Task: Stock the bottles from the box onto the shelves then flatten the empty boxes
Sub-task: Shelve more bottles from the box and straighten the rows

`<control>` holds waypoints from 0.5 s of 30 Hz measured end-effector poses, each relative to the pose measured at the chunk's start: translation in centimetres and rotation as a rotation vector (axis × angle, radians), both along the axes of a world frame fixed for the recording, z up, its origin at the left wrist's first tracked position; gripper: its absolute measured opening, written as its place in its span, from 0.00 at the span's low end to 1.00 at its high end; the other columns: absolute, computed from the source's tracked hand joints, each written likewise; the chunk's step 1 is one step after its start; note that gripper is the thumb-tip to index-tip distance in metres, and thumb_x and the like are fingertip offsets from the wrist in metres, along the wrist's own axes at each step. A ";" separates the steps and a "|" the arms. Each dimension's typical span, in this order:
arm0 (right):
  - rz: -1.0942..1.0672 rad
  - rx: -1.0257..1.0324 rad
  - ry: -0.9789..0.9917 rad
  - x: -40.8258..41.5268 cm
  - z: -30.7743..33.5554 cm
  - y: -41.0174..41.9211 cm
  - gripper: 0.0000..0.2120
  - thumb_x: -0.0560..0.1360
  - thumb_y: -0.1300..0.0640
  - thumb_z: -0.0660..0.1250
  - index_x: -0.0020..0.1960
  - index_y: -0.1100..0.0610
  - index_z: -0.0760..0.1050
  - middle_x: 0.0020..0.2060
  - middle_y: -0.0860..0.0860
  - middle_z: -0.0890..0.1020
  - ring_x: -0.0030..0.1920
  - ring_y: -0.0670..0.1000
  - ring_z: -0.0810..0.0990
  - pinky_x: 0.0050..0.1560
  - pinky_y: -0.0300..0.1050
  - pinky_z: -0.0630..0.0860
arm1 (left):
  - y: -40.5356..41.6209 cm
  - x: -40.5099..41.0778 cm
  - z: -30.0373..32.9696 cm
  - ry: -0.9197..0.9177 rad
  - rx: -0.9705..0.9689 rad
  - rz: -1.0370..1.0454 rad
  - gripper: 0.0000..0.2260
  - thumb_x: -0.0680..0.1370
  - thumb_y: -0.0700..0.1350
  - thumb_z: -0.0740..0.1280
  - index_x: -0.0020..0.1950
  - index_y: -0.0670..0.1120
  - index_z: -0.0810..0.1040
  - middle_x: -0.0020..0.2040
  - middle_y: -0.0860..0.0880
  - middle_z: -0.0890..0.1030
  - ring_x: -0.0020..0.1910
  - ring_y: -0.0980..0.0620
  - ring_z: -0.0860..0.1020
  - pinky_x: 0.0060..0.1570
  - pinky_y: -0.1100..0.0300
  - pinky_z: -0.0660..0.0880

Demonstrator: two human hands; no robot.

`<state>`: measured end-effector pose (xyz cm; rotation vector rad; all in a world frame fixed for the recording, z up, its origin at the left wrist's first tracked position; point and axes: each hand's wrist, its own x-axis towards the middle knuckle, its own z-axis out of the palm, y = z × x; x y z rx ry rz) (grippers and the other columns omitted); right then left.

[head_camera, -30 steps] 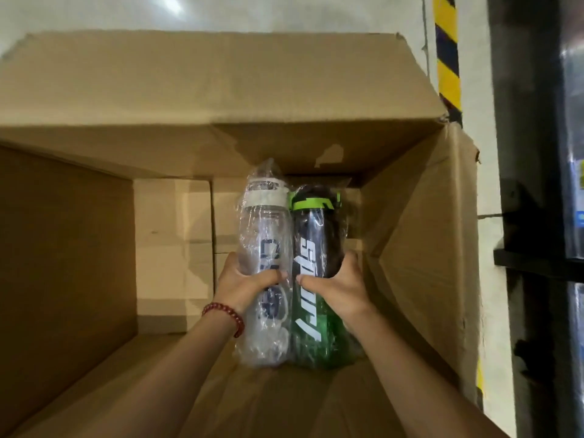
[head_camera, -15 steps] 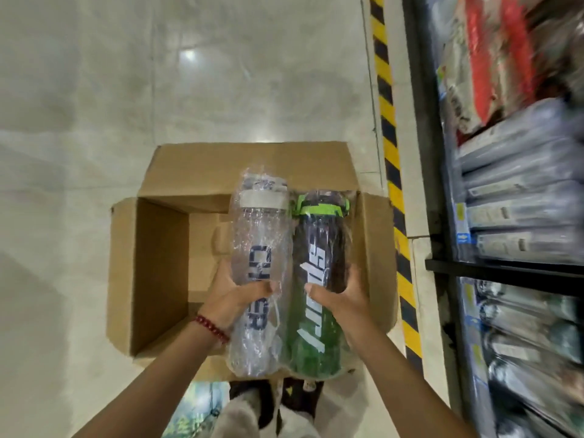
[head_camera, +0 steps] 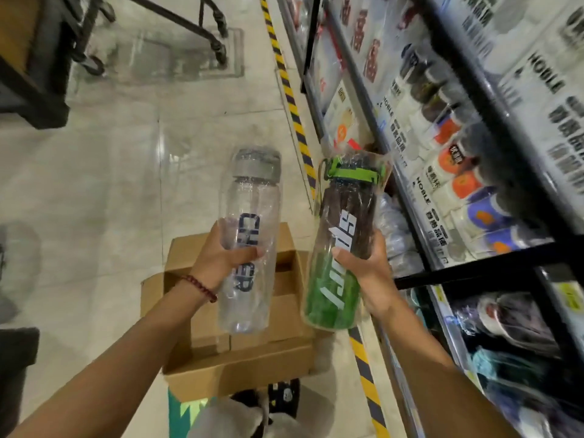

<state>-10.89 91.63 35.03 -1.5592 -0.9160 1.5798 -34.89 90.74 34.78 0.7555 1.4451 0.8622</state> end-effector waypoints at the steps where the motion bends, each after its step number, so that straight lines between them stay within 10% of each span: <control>1: -0.035 0.022 0.006 0.7 2.2 0.0 0.33 0.66 0.63 0.75 0.65 0.50 0.63 0.51 0.50 0.79 0.42 0.42 0.83 0.36 0.38 0.78 | 0.3 0.5 2.0 0.003 0.036 -0.042 0.27 0.61 0.41 0.78 0.56 0.44 0.70 0.47 0.46 0.79 0.45 0.49 0.80 0.42 0.55 0.77; 4: -0.120 0.102 0.010 2.8 7.3 -0.8 0.38 0.64 0.58 0.79 0.66 0.49 0.62 0.55 0.49 0.77 0.48 0.44 0.81 0.38 0.35 0.79 | 1.0 2.0 6.8 0.029 0.124 -0.144 0.35 0.55 0.49 0.77 0.57 0.38 0.71 0.45 0.44 0.80 0.43 0.47 0.81 0.41 0.55 0.77; 8: -0.221 0.175 -0.107 5.1 13.3 -3.8 0.63 0.47 0.34 0.78 0.76 0.47 0.53 0.73 0.50 0.65 0.71 0.55 0.66 0.68 0.60 0.68 | 1.3 4.2 12.8 0.003 0.231 -0.226 0.38 0.54 0.50 0.76 0.60 0.37 0.70 0.47 0.42 0.81 0.45 0.46 0.81 0.43 0.54 0.78; 15: -0.492 0.335 -0.133 6.9 21.4 -11.7 0.59 0.56 0.38 0.79 0.77 0.48 0.50 0.75 0.50 0.60 0.73 0.54 0.62 0.72 0.58 0.62 | 0.4 7.2 21.8 -0.120 0.351 -0.467 0.44 0.54 0.46 0.78 0.67 0.42 0.66 0.62 0.38 0.75 0.56 0.40 0.78 0.48 0.50 0.79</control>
